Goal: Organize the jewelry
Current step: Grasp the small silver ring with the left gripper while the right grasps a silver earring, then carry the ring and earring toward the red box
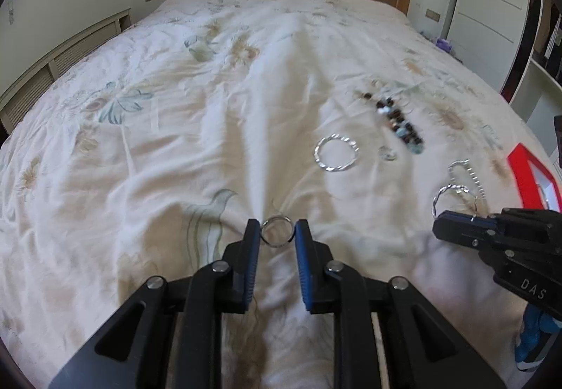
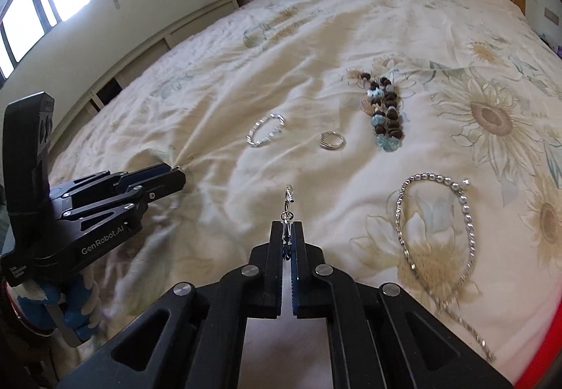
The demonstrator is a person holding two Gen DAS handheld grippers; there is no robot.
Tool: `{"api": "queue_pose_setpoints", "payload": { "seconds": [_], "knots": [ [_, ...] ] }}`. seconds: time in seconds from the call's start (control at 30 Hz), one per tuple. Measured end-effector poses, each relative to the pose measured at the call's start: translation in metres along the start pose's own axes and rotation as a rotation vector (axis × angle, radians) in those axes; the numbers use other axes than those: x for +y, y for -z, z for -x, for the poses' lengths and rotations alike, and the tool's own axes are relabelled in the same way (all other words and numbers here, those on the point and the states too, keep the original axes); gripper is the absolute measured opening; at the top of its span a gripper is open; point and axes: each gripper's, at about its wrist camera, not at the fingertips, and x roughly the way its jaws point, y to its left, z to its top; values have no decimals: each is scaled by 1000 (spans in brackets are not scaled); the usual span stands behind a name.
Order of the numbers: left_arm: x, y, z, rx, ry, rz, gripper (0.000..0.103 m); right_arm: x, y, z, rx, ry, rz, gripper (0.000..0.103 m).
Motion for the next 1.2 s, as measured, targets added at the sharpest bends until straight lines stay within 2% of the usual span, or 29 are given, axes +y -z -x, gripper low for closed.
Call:
{"api": "queue_pose_setpoints", "payload": {
  "seconds": [0.27,0.5,0.73,0.97,1.2],
  "knots": [
    [-3,13,48,-19,34,8,19,23,14,49,-26,-2,5,4],
    [-12,29,108,-57,53,-13,19,44,43,102,-39,10,3,4],
    [-35,47,163,-98,105,-33,19,51,74,163,-83,48,-18,4],
    [-82,55,197,-113,188,-67,19,31,109,226,-144,109,-69,4],
    [-160,56,202,-79,300,-151,19,-17,150,279,-179,191,-155,4]
  ]
}}
